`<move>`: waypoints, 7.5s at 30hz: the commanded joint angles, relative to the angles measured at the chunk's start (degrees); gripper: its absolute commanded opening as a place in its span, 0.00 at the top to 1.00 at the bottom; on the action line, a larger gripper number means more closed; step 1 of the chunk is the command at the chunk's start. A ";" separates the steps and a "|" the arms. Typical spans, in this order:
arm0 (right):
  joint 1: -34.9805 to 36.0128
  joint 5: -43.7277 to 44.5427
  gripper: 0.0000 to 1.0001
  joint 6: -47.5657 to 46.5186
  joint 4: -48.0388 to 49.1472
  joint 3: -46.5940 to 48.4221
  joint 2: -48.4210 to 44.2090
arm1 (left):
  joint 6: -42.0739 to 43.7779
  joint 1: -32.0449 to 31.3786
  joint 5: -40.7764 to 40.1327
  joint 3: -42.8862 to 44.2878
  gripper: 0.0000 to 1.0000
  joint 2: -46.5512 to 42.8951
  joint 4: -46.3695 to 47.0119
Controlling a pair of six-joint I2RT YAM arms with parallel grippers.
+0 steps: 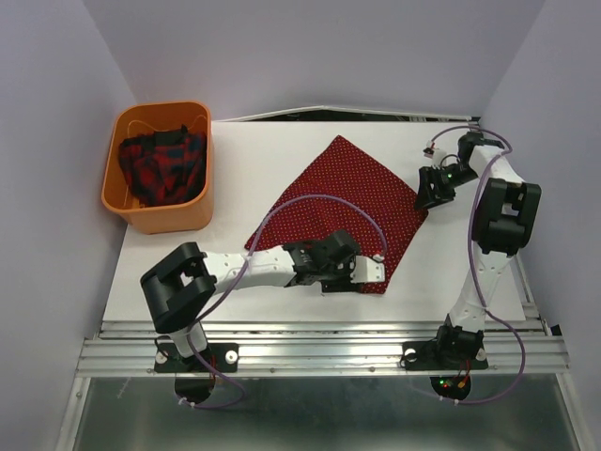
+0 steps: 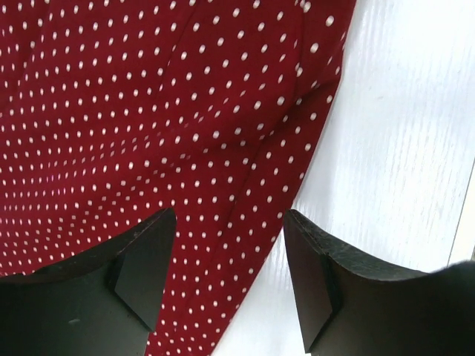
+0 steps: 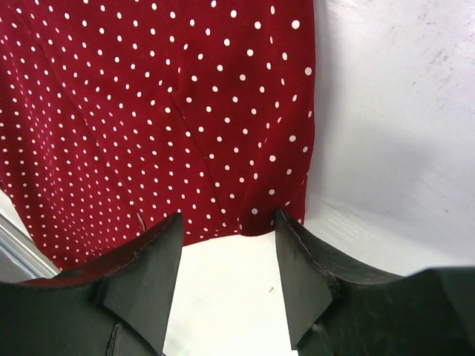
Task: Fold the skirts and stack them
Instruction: Flatten the skirt out, then fold the skirt
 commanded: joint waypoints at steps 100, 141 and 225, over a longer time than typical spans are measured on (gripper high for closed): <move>4.99 7.63 0.53 6.95 4.41 -1.84 -9.71 | -11.93 1.44 11.51 11.50 0.46 1.86 -4.86; 17.39 20.56 0.55 7.40 12.34 8.34 8.04 | -2.09 -6.28 24.00 19.93 0.70 13.90 -23.67; 8.00 9.13 0.29 -3.24 2.49 19.13 9.96 | -11.05 50.31 32.08 84.08 0.41 55.99 -23.58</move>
